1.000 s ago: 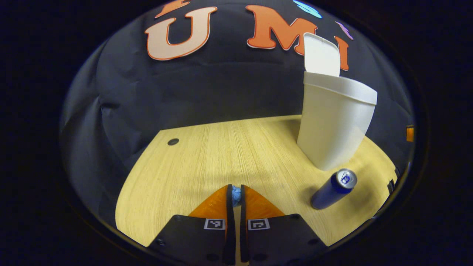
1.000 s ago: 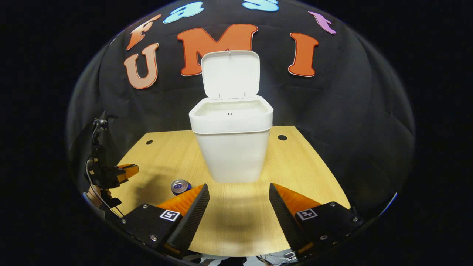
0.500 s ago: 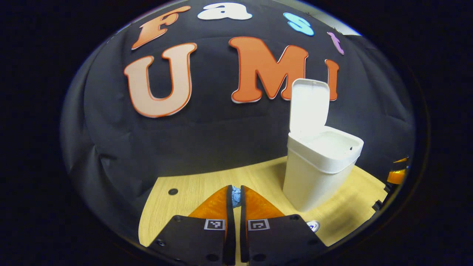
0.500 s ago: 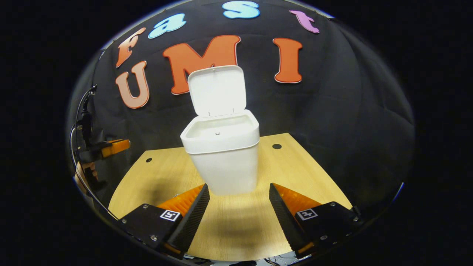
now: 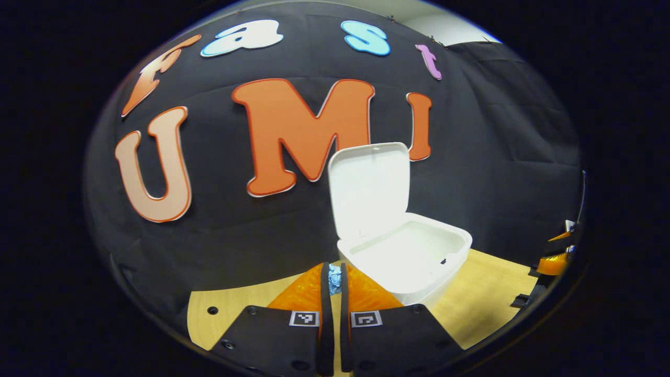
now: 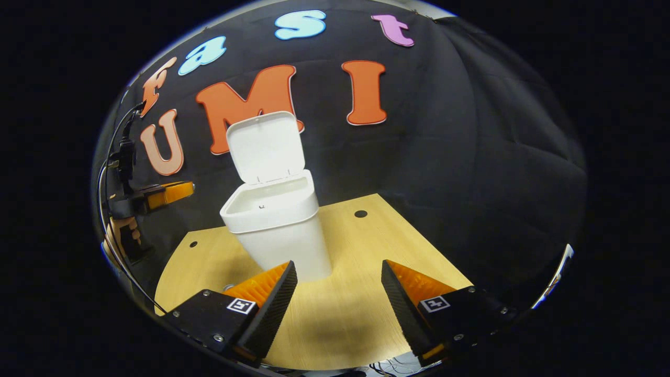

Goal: Press the lid of the desktop garbage bin to open it, pick up the crumpled paper on the desktop and throw it into the bin, then pick up the pop can on the desktop and drop it into the bin, and finally close the garbage bin lid.

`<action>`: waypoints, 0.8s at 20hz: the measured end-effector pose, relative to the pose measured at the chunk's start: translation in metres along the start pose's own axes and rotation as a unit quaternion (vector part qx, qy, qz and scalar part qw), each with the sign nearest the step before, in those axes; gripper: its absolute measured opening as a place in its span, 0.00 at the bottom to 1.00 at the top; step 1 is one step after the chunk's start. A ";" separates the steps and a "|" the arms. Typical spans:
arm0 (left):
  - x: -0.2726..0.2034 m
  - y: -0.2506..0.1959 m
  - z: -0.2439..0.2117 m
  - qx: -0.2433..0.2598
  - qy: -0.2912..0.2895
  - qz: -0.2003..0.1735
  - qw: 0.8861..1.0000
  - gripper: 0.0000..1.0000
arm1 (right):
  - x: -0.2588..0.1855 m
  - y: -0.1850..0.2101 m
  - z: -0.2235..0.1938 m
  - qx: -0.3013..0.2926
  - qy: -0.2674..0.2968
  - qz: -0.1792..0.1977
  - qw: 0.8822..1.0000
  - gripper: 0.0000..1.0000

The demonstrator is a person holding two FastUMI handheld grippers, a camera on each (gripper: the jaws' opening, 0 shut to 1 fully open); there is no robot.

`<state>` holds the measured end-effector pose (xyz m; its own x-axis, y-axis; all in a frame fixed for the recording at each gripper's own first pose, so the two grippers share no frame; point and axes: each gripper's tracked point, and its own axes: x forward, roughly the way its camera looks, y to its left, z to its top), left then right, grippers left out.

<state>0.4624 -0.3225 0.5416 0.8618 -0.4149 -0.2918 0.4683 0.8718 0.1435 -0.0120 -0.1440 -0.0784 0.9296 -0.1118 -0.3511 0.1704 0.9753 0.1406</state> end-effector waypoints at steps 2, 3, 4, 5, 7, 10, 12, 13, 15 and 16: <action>0.014 -0.023 0.002 -0.007 0.001 -0.021 1.000 0.08 | -0.001 -0.015 -0.006 0.006 0.005 -0.015 1.000 0.98; 0.022 -0.032 0.000 -0.010 0.004 -0.029 1.000 0.08 | -0.002 -0.023 -0.009 0.007 0.008 -0.023 1.000 0.98; 0.029 -0.042 -0.001 -0.014 0.008 -0.037 0.999 0.08 | -0.003 -0.028 -0.012 0.007 0.011 -0.030 0.999 0.97; 0.035 -0.050 -0.003 -0.016 0.013 -0.045 0.999 0.08 | -0.004 -0.033 -0.014 0.008 0.012 -0.036 0.999 0.97; 0.046 -0.061 -0.007 -0.021 0.023 -0.054 0.998 0.08 | -0.004 -0.040 -0.019 0.015 0.018 -0.042 0.999 0.98; 0.058 -0.072 -0.015 -0.024 0.036 -0.062 0.997 0.08 | -0.004 -0.049 -0.026 0.022 0.024 -0.051 0.998 0.98; 0.064 -0.076 -0.019 -0.024 0.040 -0.065 0.997 0.08 | -0.007 -0.054 -0.032 0.027 0.026 -0.056 0.998 0.98; 0.066 -0.078 -0.019 -0.023 0.038 -0.067 0.997 0.08 | -0.007 -0.055 -0.034 0.029 0.028 -0.057 0.998 0.98; 0.068 -0.082 -0.017 -0.024 0.037 -0.071 0.997 0.09 | -0.006 -0.055 -0.039 0.029 0.033 -0.059 0.997 0.98; 0.069 -0.080 -0.017 -0.024 0.036 -0.071 0.997 0.11 | -0.004 -0.054 -0.042 0.029 0.034 -0.060 0.997 0.98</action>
<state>0.4808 -0.4169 0.4944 0.7708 -0.5164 -0.3730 0.5726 0.8183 0.0505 -0.0387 -0.1882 -0.1230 0.8777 -0.2122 -0.4297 0.2993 0.9429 0.1458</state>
